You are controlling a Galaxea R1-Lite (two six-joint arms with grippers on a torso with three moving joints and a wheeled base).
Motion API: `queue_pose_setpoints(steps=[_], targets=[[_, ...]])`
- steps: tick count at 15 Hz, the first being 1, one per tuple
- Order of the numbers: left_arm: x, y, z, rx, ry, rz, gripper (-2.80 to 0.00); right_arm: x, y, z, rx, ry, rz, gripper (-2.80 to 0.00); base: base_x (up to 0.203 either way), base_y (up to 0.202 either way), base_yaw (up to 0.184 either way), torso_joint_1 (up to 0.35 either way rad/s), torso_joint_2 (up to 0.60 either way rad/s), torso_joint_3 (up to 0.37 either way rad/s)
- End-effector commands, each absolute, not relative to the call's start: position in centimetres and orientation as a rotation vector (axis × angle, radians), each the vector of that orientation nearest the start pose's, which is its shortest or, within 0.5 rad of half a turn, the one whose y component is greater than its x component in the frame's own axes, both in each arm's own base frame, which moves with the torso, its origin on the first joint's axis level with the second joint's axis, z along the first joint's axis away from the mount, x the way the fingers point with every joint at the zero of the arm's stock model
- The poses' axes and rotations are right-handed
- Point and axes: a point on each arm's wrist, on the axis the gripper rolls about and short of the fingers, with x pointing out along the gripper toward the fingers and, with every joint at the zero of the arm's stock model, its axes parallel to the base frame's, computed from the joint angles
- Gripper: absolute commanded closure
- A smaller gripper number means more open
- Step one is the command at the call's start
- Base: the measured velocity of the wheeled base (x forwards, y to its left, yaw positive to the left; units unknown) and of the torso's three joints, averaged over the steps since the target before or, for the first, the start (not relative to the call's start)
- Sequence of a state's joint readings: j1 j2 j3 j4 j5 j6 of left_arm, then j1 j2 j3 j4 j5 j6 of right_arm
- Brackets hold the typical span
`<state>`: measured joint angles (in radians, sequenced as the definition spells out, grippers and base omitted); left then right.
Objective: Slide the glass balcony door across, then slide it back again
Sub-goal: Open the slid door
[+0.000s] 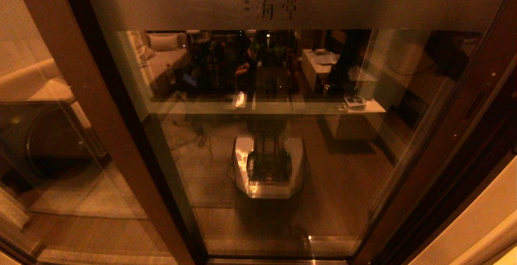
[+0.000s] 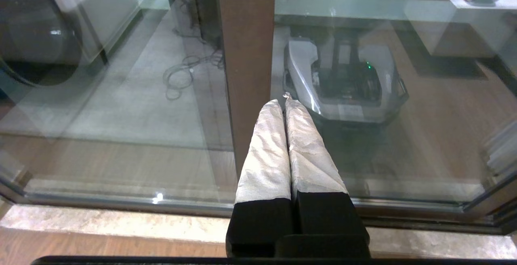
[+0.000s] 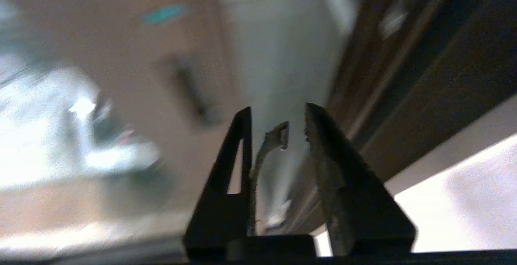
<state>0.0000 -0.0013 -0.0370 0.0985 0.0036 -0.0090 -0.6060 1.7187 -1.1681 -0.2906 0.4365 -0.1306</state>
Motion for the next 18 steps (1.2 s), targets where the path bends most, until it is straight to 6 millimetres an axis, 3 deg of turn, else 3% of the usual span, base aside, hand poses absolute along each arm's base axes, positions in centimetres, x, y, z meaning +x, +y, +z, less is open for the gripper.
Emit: queue_pose_setpoints(steps=[1, 4, 10, 13, 18], targets=[[-2.6, 0.0, 7.5, -0.009, 0.061, 0.004, 0.00, 29.8, -19.4, 22.4, -0.005, 0.233, -0.180, 0.00, 0.000, 0.000, 0.000, 0.000, 0.00, 0.000], [-2.6, 0.0, 7.5, -0.009, 0.061, 0.005, 0.00, 31.7, -19.7, 21.6, 0.011, 0.217, -0.179, 0.00, 0.000, 0.000, 0.000, 0.000, 0.00, 0.000], [-2.6, 0.0, 7.5, -0.010, 0.061, 0.005, 0.00, 35.1, -18.5, 22.4, 0.050, 0.167, -0.126, 0.00, 0.000, 0.000, 0.000, 0.000, 0.00, 0.000], [-2.6, 0.0, 7.5, -0.009, 0.061, 0.005, 0.00, 35.8, -17.3, 22.4, 0.074, 0.166, -0.117, 0.00, 0.000, 0.000, 0.000, 0.000, 0.00, 0.000], [-2.6, 0.0, 7.6, -0.009, 0.060, 0.005, 0.00, 35.7, -17.0, 22.5, 0.074, 0.164, -0.110, 0.00, 0.000, 0.000, 0.000, 0.000, 0.00, 0.000]])
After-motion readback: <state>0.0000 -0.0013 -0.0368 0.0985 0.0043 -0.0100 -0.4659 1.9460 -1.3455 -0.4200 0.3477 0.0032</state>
